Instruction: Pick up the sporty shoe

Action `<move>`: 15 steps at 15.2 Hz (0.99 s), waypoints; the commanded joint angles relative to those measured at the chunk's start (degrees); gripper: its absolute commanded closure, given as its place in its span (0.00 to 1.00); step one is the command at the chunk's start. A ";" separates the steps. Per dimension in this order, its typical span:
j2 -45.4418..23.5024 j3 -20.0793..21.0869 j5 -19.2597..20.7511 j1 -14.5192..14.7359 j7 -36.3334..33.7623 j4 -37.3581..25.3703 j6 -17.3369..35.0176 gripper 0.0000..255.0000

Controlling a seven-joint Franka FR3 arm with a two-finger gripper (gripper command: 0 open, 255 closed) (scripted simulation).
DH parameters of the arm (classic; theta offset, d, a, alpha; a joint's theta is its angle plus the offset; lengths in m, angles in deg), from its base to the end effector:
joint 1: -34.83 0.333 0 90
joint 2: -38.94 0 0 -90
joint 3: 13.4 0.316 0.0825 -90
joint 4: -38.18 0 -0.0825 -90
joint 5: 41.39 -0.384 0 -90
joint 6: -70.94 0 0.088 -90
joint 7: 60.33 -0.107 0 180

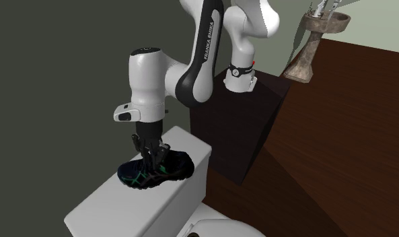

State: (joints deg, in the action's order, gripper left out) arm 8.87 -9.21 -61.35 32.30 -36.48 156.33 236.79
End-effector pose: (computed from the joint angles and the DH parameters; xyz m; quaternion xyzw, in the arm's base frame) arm 0.6157 -0.0037 0.2050 -0.9839 -0.0514 -0.1625 0.0545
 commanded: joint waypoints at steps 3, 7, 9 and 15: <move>-0.02 0.02 -0.01 -0.01 0.02 0.02 0.04 1.00; -0.04 0.03 -0.02 -0.03 0.04 0.02 0.05 1.00; 0.51 -0.23 0.18 0.17 -0.25 -0.03 -0.55 1.00; 4.42 -1.49 1.26 1.09 -1.75 0.53 -3.92 1.00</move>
State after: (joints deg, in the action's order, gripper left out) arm 12.72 -10.45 -60.34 33.19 -37.90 157.07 233.49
